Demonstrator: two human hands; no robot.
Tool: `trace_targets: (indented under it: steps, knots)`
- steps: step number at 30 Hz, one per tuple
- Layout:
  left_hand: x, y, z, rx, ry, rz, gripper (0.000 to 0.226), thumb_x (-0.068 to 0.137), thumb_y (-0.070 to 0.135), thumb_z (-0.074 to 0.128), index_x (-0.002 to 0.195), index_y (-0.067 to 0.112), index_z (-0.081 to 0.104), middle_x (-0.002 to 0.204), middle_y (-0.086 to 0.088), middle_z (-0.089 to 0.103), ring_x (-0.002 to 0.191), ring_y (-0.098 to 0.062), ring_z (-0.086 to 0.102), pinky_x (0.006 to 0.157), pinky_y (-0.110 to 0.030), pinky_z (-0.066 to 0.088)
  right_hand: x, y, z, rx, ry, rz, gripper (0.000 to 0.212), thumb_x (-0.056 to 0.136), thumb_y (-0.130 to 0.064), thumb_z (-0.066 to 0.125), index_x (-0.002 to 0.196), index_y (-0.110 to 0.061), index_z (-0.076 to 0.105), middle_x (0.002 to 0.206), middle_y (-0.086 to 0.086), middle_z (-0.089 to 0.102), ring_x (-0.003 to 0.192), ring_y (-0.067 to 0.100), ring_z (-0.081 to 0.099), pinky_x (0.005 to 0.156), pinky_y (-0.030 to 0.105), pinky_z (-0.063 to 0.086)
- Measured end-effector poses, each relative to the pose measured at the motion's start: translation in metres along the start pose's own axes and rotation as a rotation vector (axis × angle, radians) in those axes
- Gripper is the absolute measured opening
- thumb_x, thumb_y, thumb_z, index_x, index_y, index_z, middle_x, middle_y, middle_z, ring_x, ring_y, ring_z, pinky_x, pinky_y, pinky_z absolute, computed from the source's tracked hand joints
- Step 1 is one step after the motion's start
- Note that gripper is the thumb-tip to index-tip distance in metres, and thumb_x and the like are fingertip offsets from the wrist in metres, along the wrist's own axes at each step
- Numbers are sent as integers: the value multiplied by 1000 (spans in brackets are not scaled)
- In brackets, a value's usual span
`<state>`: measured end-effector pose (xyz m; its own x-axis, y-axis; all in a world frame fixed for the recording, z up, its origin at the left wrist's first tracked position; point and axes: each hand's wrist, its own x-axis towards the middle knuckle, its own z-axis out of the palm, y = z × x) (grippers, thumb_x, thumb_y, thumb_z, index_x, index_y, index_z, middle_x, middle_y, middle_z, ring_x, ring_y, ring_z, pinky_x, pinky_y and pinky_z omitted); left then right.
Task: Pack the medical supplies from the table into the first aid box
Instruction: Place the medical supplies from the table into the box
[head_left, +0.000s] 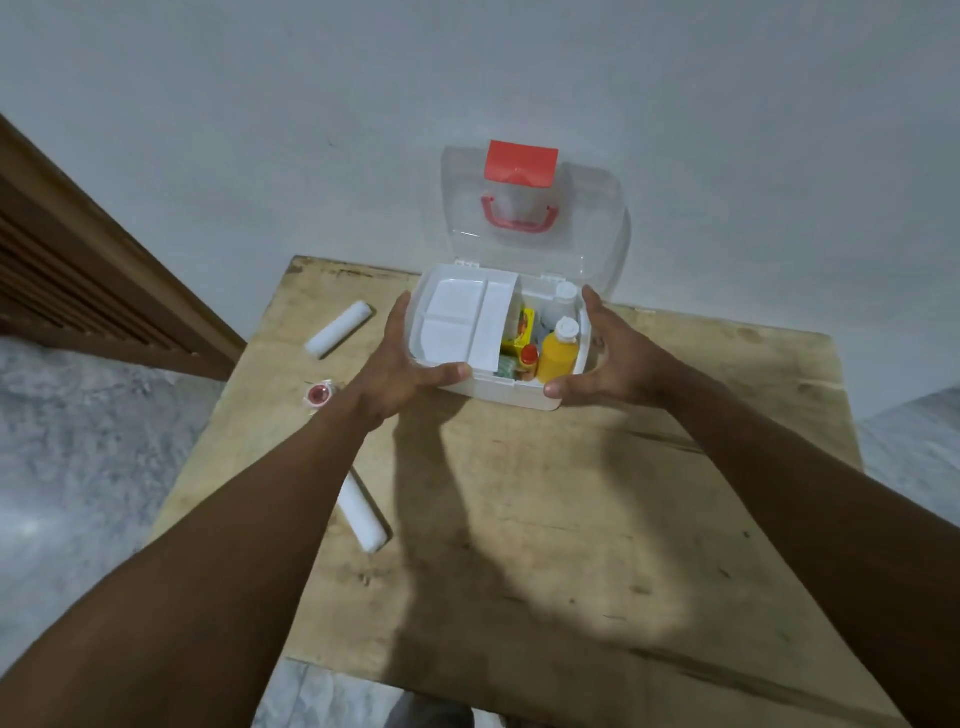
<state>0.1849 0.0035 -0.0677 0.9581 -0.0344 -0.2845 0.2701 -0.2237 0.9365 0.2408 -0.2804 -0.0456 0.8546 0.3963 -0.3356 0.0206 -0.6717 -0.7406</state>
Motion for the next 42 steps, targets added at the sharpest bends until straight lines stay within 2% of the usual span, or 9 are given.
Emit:
trace_targets:
  steps: [4,13,18,22,24,29,34,38,42]
  knots:
    - [-11,5,8,88,101,-69,130,68,41,87,156,24,-8,161,10,18,146,-15,23,116,-45,32,5,1,-2,-54,-13,4,145,42,-69,88,153,-35,0,159,-14,23,144,9,29,116,42,34]
    - [-110,-19,36,441,588,-55,58,87,31,69,140,19,49,132,-4,59,117,-21,59,96,-40,48,4,-2,-5,-166,-25,-31,139,43,-75,83,150,-37,3,157,-8,29,139,22,38,111,48,38]
    - [-156,-51,29,658,785,-177,50,88,33,64,133,15,55,131,-12,54,119,-29,53,95,-40,45,5,-1,-4,-160,-7,-58,123,57,-54,87,149,-32,10,155,-2,32,136,23,38,104,40,39]
    - [-170,-67,18,727,817,-403,63,81,47,68,135,21,49,137,-15,45,121,-34,48,98,-41,41,3,-6,-2,-142,11,-82,109,59,-49,87,142,-24,22,142,-3,43,127,23,44,96,38,41]
    - [-173,-71,17,772,830,-421,63,81,50,68,135,23,49,134,-12,46,118,-32,49,97,-40,41,4,-7,-2,-129,-3,-88,114,51,-59,88,139,-25,25,134,-9,43,122,20,46,98,40,42]
    - [-175,-71,29,804,800,-389,52,86,51,61,123,14,57,122,-9,54,111,-27,55,84,-41,48,4,-10,-1,-116,-7,-105,96,64,-31,88,138,-17,28,126,-9,40,117,18,44,94,38,41]
    - [-167,-69,36,738,716,-429,57,86,56,61,121,10,53,119,-9,54,104,-26,59,77,-40,52,3,-11,-1,-123,-9,-91,94,64,-32,88,136,-17,29,125,-9,40,114,16,43,92,37,40]
    - [-159,-66,41,683,656,-415,38,94,29,60,121,6,46,114,-13,55,101,-31,59,70,-37,43,1,-12,-2,-130,-13,-92,96,63,-36,88,137,-19,28,126,-9,40,114,16,42,93,39,40]
    - [-153,-62,42,605,746,-364,33,94,7,49,125,2,42,113,-20,54,92,-38,59,64,-35,36,0,-13,-3,-135,-32,-81,119,43,-62,85,138,-23,26,128,-11,40,114,14,42,95,39,41]
